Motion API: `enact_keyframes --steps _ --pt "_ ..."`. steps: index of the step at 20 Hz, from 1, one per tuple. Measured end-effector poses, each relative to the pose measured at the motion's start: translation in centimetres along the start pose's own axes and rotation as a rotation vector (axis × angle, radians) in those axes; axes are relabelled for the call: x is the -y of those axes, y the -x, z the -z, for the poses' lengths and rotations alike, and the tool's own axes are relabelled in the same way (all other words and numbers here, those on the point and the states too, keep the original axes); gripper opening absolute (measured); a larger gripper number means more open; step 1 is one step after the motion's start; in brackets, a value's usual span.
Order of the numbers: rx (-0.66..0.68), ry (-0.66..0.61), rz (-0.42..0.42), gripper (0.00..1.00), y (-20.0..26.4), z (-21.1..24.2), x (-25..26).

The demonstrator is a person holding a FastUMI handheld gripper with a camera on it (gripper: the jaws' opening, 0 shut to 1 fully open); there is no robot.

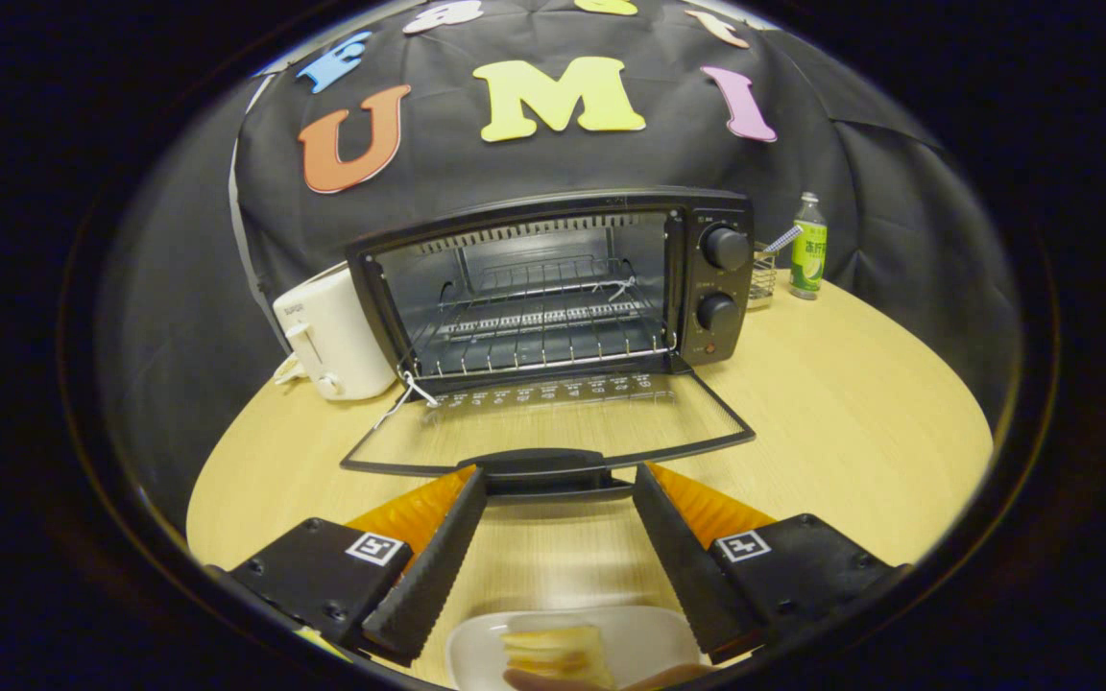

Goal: Open the toaster oven, put the food inside, and close the toaster oven door.

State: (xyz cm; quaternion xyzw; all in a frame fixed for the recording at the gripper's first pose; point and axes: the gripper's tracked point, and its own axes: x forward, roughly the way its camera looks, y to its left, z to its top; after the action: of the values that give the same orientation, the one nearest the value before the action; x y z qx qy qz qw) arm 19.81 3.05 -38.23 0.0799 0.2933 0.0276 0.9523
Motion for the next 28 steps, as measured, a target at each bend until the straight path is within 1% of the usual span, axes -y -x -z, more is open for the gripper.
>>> enact_keyframes --steps 4,6,9,11,14,16,18,21,22,24,27,28 --pt "-0.036 -0.018 -0.004 1.00 -0.4 1.0 0.1" --pt "-0.030 -0.024 -0.017 1.00 -0.1 0.9 0.0" --pt "0.029 0.010 -0.020 1.00 1.7 -0.3 -0.3" --pt "0.038 0.022 -0.057 1.00 3.8 0.0 -1.2" --pt "0.033 0.020 -0.075 1.00 7.2 1.6 -1.7" --pt "0.021 0.054 -0.043 1.00 8.9 3.5 -1.2" --pt "0.029 0.081 -0.033 1.00 10.3 5.2 -1.0" --pt "0.052 0.120 -0.019 1.00 11.2 7.1 -0.6" --pt "0.052 0.129 0.002 1.00 11.4 7.8 -0.2" --pt "0.068 0.135 -0.023 1.00 11.6 8.8 -0.6" --pt "0.075 0.139 0.003 1.00 12.1 10.0 -0.1" --pt "0.062 0.126 -0.005 1.00 12.0 10.4 -0.2"
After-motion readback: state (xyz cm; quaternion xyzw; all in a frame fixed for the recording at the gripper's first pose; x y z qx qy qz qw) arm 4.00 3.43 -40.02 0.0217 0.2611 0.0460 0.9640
